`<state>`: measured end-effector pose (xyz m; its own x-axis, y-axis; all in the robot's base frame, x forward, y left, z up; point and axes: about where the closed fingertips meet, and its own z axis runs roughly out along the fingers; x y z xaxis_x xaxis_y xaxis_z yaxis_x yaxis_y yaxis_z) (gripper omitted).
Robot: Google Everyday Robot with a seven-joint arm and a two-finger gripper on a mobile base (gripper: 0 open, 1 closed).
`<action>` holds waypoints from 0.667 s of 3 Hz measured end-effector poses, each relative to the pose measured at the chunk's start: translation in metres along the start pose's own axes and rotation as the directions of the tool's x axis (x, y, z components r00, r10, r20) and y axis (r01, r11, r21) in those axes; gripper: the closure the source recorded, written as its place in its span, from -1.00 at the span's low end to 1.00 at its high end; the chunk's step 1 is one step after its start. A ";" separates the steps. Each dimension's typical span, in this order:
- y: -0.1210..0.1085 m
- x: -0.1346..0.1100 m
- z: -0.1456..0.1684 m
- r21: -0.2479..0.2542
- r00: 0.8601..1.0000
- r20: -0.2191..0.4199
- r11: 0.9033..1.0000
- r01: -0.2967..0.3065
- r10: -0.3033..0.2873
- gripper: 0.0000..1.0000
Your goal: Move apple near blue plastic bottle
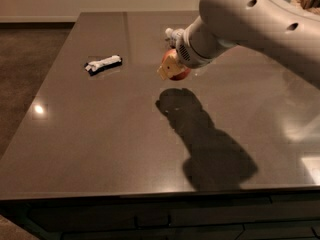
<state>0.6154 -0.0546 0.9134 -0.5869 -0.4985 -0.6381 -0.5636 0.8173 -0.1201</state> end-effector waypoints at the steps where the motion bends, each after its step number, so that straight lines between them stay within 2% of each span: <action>1: -0.039 0.001 0.016 0.046 0.997 0.000 0.996 -0.075 0.075 1.00; 2: -0.071 0.007 0.031 0.070 0.991 -0.023 0.989 -0.128 0.130 1.00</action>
Offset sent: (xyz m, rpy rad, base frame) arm 0.0858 -0.0888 -0.0334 0.0256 0.0615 -0.2293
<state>0.6691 -0.1068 0.8940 -0.6679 -0.3947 -0.6309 -0.4419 0.8925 -0.0905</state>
